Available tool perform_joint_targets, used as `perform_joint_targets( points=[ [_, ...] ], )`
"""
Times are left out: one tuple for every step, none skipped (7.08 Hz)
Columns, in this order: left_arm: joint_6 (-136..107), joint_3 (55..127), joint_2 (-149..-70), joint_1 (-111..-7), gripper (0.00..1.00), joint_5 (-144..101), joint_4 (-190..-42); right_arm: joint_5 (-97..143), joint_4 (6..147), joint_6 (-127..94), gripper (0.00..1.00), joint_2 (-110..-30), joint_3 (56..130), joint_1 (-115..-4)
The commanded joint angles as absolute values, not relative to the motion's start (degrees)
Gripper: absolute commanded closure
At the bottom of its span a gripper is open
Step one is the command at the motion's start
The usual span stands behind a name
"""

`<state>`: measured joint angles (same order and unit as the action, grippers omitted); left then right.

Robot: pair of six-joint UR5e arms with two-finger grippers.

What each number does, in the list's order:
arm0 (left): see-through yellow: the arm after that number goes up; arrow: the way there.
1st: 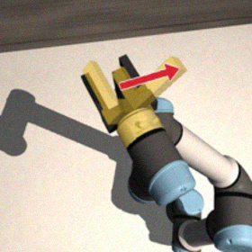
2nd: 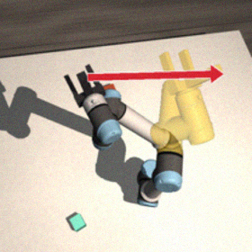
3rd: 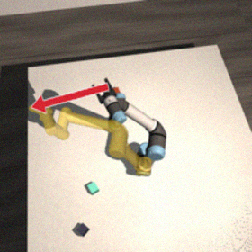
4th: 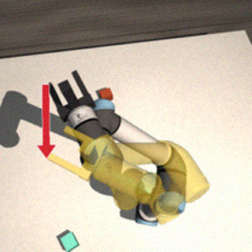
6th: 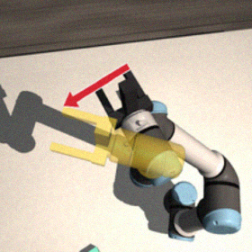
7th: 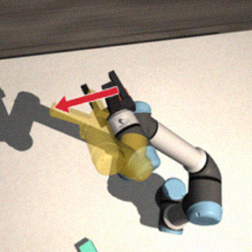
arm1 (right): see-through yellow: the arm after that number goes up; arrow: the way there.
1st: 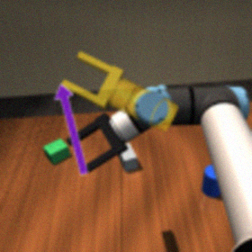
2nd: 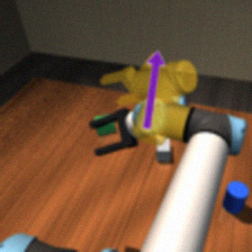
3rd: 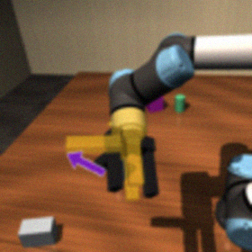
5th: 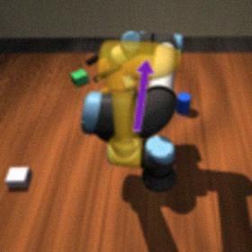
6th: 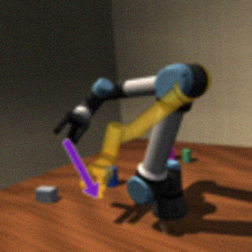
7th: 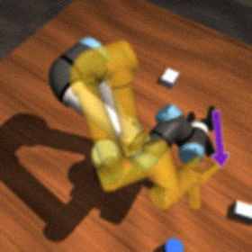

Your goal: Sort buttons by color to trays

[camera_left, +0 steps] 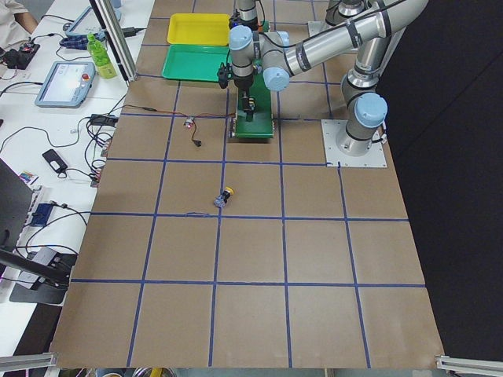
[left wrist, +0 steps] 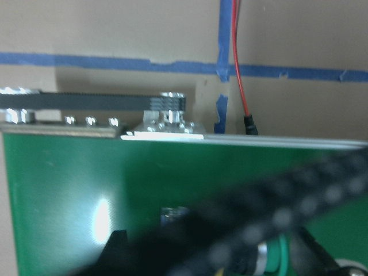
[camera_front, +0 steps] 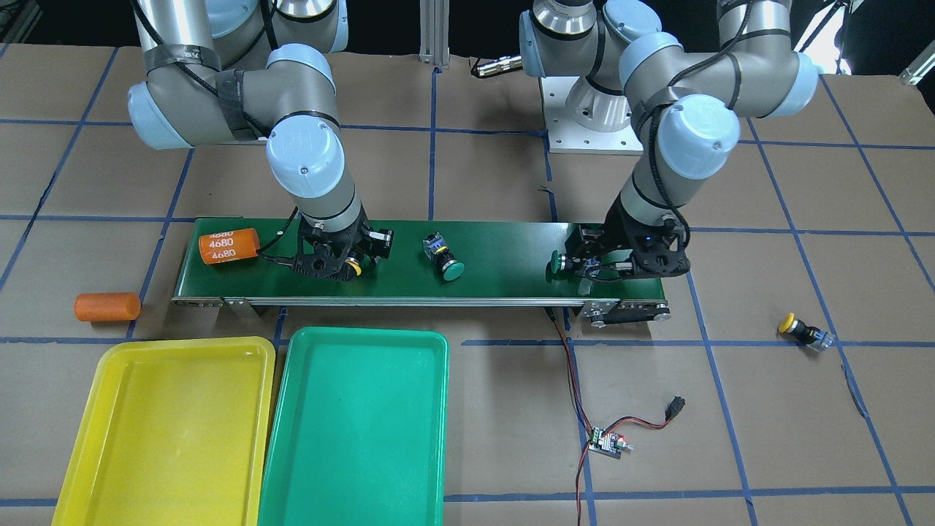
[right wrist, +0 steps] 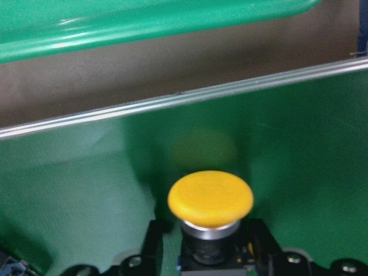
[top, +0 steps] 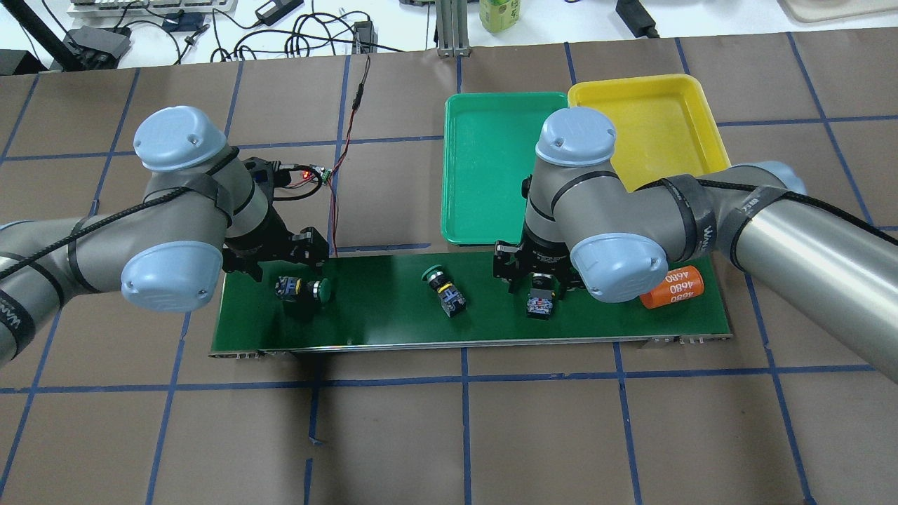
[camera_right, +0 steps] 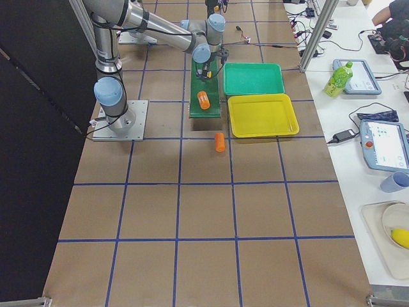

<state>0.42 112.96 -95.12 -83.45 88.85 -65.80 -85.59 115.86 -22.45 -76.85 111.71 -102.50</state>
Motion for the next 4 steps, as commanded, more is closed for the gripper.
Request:
perform_joint_targets(
  points=[
    [14.39, 104.18, -97.01, -72.32, 0.00, 89.12, -73.37, -85.87, 115.23, -22.50, 1.00, -78.73, 111.71, -102.22],
    [22.77, 102.93, -99.29, -65.20, 0.00, 89.03, -72.61, -86.04, 115.40, -22.50, 1.00, -81.53, 110.40, -101.78],
    [33.12, 102.14, -101.23, -61.56, 0.00, 89.03, -71.81, -86.65, 115.49, -22.41, 1.00, -82.43, 108.04, -99.52],
    [45.93, 102.04, -104.21, -58.65, 0.00, 89.12, -66.85, -87.44, 115.14, -20.67, 1.00, -82.09, 105.23, -94.27]
  ],
)
